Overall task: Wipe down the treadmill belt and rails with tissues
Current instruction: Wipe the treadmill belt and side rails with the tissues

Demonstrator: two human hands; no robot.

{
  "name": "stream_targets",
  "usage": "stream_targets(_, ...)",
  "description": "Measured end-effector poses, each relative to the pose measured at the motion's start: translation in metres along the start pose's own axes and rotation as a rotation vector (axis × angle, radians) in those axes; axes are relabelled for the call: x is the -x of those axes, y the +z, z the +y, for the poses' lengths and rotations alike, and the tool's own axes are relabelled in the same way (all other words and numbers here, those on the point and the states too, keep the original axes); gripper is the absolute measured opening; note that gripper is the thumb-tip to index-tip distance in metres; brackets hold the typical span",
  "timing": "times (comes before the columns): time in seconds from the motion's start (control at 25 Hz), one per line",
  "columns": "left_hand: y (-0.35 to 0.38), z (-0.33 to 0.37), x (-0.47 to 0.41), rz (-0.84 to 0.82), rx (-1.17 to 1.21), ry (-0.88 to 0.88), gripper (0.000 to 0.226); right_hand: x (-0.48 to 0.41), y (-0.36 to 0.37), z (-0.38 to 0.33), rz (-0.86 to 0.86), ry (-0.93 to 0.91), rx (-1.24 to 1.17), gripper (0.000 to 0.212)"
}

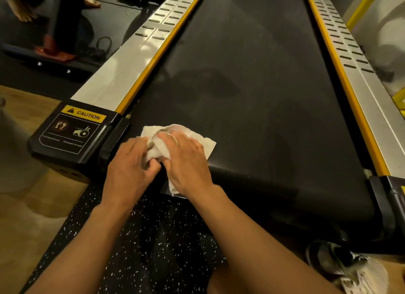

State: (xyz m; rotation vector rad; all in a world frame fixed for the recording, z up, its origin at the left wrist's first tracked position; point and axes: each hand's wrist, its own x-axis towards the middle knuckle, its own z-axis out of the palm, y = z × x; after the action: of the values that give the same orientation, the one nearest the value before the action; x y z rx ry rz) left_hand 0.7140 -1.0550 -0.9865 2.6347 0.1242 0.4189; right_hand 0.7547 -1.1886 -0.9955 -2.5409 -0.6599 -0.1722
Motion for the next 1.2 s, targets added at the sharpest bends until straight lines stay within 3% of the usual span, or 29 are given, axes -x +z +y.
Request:
stream_targets(0.24,-0.010,-0.008,0.006,-0.097,-0.040,0.125,0.024,0.005,-0.009,0.015,-0.042,-0.102,0.044,0.049)
stream_targets(0.44,-0.031,-0.023,-0.012,-0.065,-0.045,-0.032,0.022,-0.023,0.015,-0.019,-0.058,-0.121,0.070,0.044)
stream_targets(0.64,-0.028,-0.020,0.030,-0.161,-0.077,0.125,0.038,0.001,-0.010,0.014,-0.193,-0.347,0.103,0.055)
stream_targets(0.8,-0.032,-0.026,0.016,-0.189,-0.030,-0.001,0.060,0.000,0.000,-0.004,-0.176,-0.286,0.070,0.049)
stream_targets(1.0,-0.022,-0.017,0.022,-0.363,-0.312,0.308,0.050,0.028,-0.005,0.026,-0.175,-0.473,0.231,0.040)
stream_targets(1.2,0.002,0.017,0.030,-0.318,-0.388,0.567,0.041,0.066,-0.030,0.057,-0.130,-0.451,0.307,0.040)
